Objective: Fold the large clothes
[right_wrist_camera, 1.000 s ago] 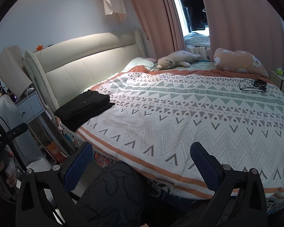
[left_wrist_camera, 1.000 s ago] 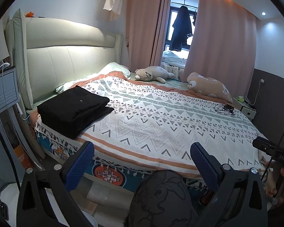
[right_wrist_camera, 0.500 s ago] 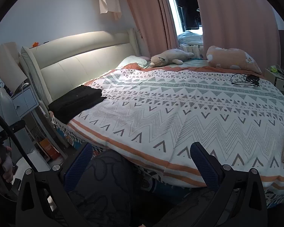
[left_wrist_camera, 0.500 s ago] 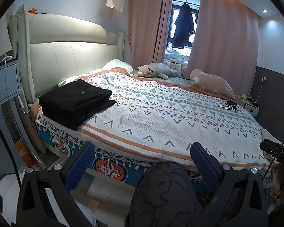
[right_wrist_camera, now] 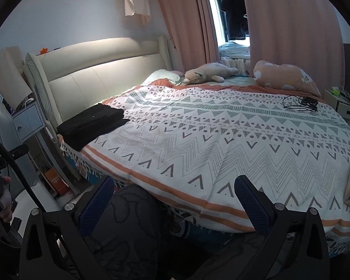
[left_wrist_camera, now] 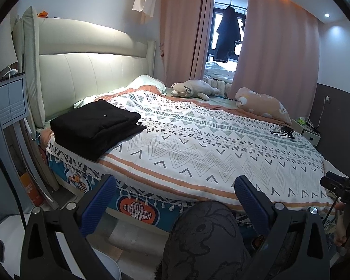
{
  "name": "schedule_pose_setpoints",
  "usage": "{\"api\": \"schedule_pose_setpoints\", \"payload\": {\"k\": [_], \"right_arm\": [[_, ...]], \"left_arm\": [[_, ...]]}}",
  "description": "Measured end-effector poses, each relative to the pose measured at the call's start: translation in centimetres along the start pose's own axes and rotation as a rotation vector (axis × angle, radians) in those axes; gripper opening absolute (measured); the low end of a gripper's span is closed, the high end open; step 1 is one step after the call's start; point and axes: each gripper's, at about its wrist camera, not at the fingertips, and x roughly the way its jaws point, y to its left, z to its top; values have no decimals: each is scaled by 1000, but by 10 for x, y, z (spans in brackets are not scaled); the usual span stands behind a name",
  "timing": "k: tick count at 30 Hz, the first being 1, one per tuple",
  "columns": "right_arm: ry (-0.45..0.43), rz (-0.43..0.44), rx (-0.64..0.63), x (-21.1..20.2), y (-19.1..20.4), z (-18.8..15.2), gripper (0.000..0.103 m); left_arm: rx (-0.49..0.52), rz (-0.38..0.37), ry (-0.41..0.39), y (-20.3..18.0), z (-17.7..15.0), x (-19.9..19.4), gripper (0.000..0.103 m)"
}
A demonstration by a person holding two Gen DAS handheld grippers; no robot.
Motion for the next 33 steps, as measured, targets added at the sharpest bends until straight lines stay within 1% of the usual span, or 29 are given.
{"api": "schedule_pose_setpoints", "payload": {"k": [6, 8, 14, 33], "right_arm": [[3, 1, 9, 2, -6, -3, 103], [4, 2, 11, 2, -7, -3, 103], [8, -1, 13, 3, -7, -4, 103], [18, -5, 30, 4, -15, -6, 103]], "left_arm": [[-9, -1, -4, 1, 0, -2, 103], [-9, 9, -10, 1, 1, -3, 103], [3, 12, -20, -1, 3, -5, 103], [-9, 8, -9, 0, 4, -4, 103]]}}
